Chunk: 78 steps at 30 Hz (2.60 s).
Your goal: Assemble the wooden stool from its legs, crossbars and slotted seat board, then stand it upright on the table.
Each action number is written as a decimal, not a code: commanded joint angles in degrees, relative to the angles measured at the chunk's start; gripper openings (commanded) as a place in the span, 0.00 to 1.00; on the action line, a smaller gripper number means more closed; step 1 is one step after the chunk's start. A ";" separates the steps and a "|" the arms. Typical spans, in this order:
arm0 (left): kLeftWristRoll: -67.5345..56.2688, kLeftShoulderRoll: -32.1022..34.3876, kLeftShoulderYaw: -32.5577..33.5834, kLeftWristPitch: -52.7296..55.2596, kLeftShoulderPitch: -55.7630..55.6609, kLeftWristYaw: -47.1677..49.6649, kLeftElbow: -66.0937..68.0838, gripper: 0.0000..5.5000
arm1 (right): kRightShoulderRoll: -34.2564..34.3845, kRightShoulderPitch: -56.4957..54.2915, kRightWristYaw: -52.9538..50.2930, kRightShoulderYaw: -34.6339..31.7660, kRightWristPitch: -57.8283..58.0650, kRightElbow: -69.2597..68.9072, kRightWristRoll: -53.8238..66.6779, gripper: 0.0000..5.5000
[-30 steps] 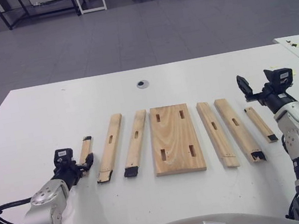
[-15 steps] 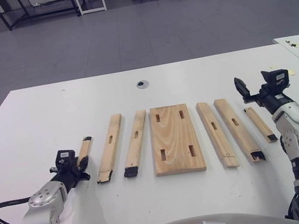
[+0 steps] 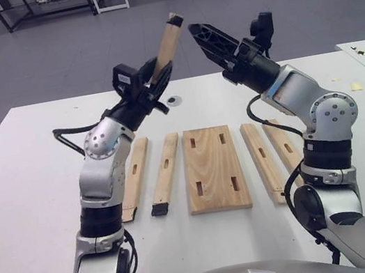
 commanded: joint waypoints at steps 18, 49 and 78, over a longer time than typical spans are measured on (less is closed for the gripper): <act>1.58 2.32 -4.71 -0.47 2.23 -4.61 -4.20 0.24 | -1.43 -2.43 -7.72 2.35 -2.24 -2.53 2.09 0.26; 2.45 1.21 7.73 3.22 14.35 7.67 -2.86 0.52 | -6.44 44.39 -1.13 1.23 -22.21 -21.70 -36.20 0.08; 5.42 3.73 5.89 2.74 13.57 6.73 -1.23 0.52 | -4.12 56.93 8.10 13.43 -44.60 -2.57 -64.08 0.08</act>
